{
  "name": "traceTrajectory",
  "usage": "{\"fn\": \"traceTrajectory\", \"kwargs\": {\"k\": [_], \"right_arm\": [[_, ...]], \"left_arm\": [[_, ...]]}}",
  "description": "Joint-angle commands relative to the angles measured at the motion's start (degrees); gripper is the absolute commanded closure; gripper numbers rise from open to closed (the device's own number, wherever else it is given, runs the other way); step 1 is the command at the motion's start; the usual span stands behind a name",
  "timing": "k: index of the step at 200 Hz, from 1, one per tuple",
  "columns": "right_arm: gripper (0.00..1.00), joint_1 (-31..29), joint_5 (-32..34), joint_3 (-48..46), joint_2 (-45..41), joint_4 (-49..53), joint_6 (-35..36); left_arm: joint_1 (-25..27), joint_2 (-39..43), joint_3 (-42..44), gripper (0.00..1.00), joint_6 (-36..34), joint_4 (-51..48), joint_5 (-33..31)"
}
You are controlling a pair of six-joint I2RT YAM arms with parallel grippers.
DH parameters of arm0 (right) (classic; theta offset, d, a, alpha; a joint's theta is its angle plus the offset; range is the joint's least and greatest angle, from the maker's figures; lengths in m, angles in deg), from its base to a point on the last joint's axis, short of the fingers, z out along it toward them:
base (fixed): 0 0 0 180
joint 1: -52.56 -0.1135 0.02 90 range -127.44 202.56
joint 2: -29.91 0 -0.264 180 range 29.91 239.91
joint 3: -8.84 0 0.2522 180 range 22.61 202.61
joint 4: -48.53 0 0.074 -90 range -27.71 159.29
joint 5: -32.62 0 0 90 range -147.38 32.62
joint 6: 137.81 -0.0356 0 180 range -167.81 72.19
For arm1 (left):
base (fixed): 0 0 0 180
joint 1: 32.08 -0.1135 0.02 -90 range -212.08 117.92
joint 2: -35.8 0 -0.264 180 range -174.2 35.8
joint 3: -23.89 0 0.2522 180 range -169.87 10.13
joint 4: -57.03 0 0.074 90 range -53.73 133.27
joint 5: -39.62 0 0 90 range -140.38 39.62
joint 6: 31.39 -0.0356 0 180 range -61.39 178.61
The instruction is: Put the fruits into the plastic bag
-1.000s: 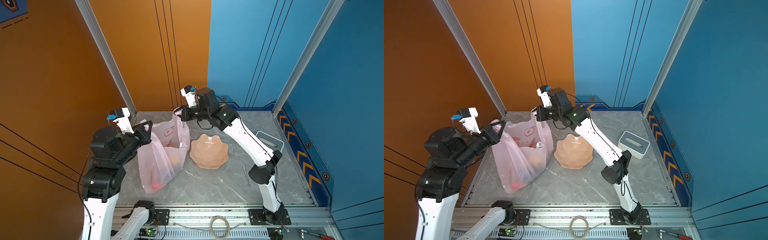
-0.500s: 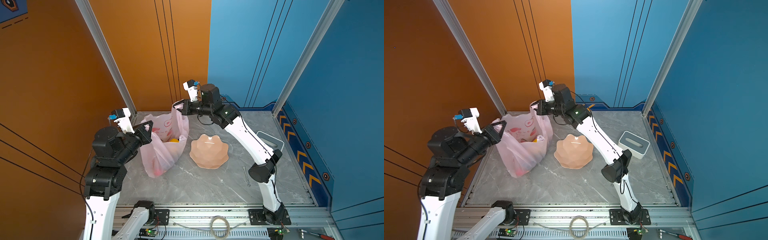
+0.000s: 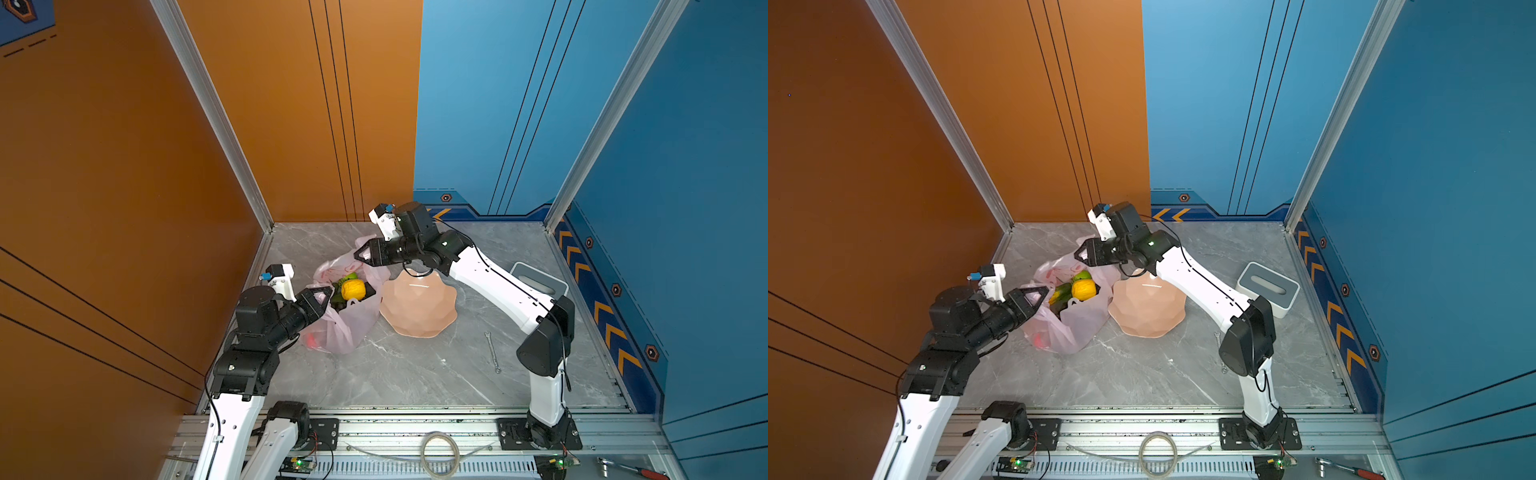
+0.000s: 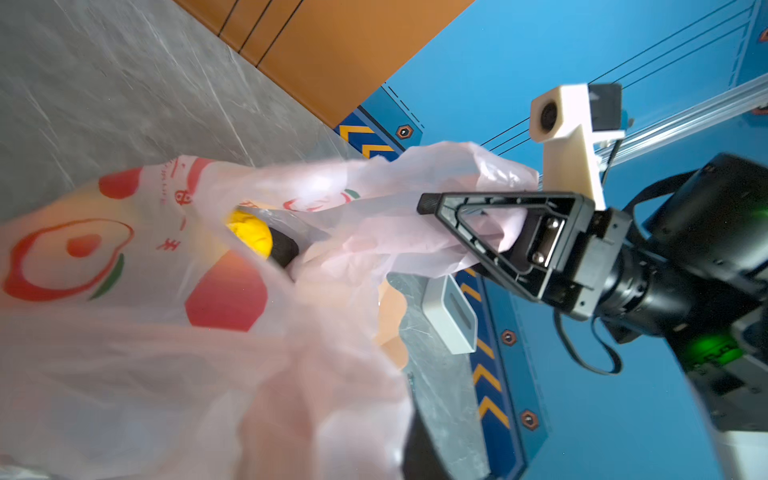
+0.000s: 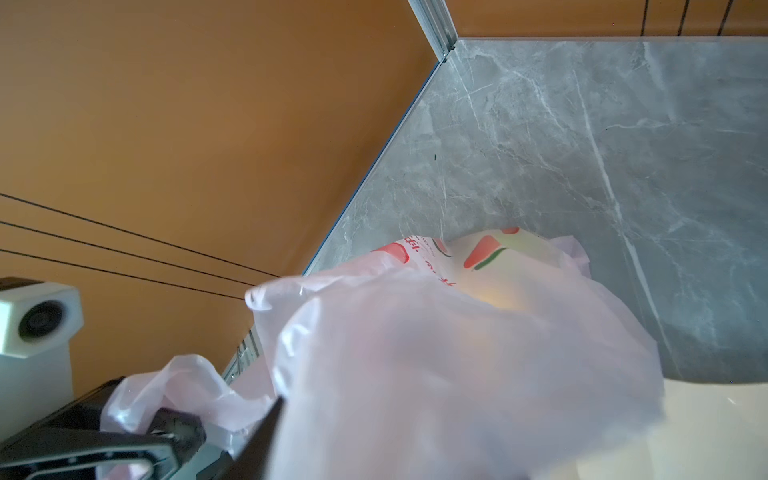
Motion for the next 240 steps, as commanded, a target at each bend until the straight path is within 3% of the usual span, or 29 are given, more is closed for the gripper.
{"fn": "traceTrajectory", "kwargs": {"k": [1,17,31,60,87,124,169,194,214,240], "right_arm": [[0.2,0.55,1.99,-1.85,-6.33,-0.44,1.72],[0.01,0.69,4.43,-3.6,-9.11,0.59,2.12],[0.0,1.31,6.15,-5.42,-11.51,1.22,2.15],[0.0,2.8,11.42,-8.97,-16.85,4.5,2.3],[0.0,3.58,20.21,-11.8,-22.81,9.89,4.29],[0.0,12.98,22.68,-22.48,-35.13,10.12,5.24],[0.0,30.8,24.11,-39.1,-49.24,8.39,7.89],[0.0,39.74,21.86,-50.69,-55.31,1.62,9.64],[0.0,43.64,20.13,-60.66,-58.08,-7.33,10.37],[0.0,44.1,21.81,-72.8,-60.4,-18.95,13.33]], "left_arm": [[0.4,0.85,-2.73,0.44,-0.56,-0.19,3.43],[0.4,1.09,-5.23,0.2,-3.22,-4.66,2.67],[0.49,1.49,-7.19,0.0,-5.5,-8.96,0.89],[0.67,2.57,-12.07,0.02,-10.74,-19.36,-6.49],[0.67,5.43,-15.41,0.02,-14.83,-26.84,-20.99],[0.76,8.3,-16.81,0.02,-17.83,-28.27,-32.72],[0.84,8.71,-10.41,0.02,-19.84,-22.82,-40.34],[0.84,8.7,-4.96,0.02,-19.81,-18.08,-43.37],[0.76,7.5,-0.53,0.03,-21.27,-13.05,-45.91],[0.6,6.89,5.35,0.02,-23.64,-5.14,-46.0]]}}
